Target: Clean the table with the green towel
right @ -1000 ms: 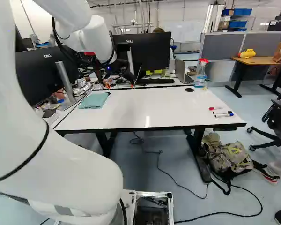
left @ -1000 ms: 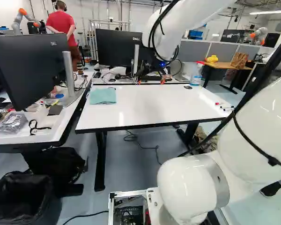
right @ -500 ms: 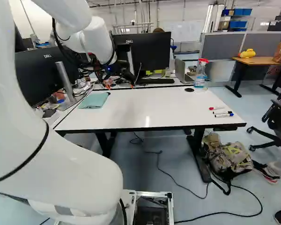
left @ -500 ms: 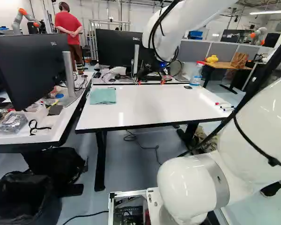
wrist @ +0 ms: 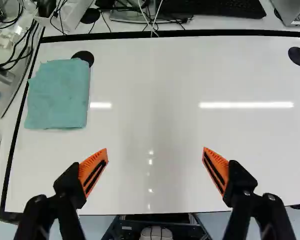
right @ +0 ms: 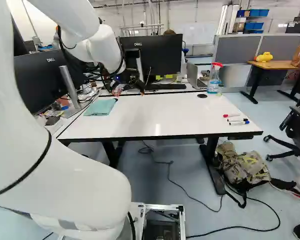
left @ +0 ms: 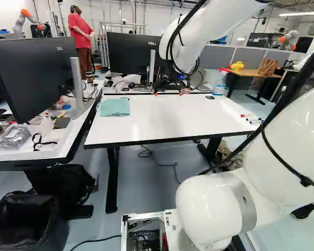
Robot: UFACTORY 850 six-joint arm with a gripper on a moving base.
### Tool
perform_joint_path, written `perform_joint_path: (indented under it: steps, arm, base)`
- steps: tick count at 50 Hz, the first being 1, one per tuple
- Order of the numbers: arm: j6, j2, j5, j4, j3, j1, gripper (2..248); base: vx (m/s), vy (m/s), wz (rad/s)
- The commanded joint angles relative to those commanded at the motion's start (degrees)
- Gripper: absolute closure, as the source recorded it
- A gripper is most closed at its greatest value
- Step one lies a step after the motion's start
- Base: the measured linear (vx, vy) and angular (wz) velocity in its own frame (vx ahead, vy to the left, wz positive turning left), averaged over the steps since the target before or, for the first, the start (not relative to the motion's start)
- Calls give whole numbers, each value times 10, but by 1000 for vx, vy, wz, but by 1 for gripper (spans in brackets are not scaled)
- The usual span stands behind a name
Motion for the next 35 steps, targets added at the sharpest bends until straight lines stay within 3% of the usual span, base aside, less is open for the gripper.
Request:
perform_joint_path:
  steps: [35]
  arm:
    - [0,11,146,-2,85,-6,3]
  base:
    - [0,0,0]
